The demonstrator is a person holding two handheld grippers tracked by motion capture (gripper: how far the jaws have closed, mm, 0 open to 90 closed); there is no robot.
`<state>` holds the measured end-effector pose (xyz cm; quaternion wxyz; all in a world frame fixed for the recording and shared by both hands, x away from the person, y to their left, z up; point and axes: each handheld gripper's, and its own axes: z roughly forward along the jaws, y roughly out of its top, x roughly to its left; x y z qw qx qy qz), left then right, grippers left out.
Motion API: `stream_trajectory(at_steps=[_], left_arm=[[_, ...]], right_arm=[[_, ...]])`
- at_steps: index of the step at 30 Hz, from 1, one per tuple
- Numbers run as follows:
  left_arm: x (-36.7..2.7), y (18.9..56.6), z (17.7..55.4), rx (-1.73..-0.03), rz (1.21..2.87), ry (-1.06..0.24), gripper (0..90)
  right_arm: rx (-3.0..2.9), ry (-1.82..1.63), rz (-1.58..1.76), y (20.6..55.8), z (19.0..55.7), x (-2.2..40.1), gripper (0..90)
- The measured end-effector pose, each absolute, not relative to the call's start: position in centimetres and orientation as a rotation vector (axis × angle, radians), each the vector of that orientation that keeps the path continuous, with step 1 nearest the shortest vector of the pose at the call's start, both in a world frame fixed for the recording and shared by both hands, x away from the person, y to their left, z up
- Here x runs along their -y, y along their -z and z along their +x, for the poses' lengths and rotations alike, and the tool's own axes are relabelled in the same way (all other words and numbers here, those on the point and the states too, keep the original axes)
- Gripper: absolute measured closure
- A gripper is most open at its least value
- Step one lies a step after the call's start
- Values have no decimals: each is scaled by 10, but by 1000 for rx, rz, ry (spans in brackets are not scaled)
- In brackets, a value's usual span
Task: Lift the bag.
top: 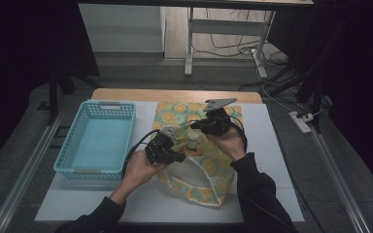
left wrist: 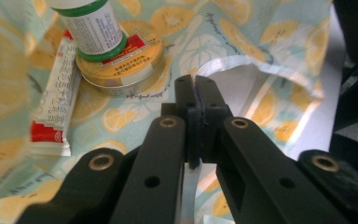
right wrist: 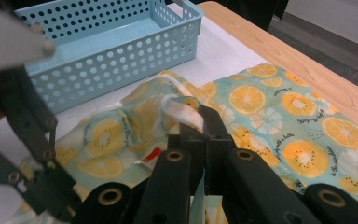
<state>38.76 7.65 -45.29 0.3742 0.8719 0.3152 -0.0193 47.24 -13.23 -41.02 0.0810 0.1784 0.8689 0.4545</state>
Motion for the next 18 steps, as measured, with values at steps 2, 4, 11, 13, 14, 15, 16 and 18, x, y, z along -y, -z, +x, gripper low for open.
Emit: stream_trajectory(at_steps=[2, 4, 11, 13, 14, 15, 16, 18], left_arm=[[-79, 447, 390, -809, 2224, 47, 899], [-82, 442, 392, -809, 2212, 49, 899], [-91, 425, 397, -803, 2171, 49, 899], [-93, 419, 399, -799, 2163, 44, 899], [-95, 416, 400, -799, 2155, 42, 899], [-96, 413, 401, -801, 2147, 39, 899], [-98, 410, 402, -800, 2142, 35, 899], [-101, 404, 404, -801, 2130, 29, 899]], right_arm=[[-2599, -1362, 534, 408, 471, 132, 899], [-2598, -1370, 532, 405, 470, 133, 899], [-2599, -1368, 511, 394, 465, 132, 899], [-2600, -1373, 503, 391, 463, 131, 899], [-2600, -1372, 498, 389, 462, 131, 899], [-2600, -1374, 494, 387, 462, 130, 899], [-2600, -1374, 489, 385, 461, 130, 899], [-2601, -1372, 478, 381, 459, 129, 898]])
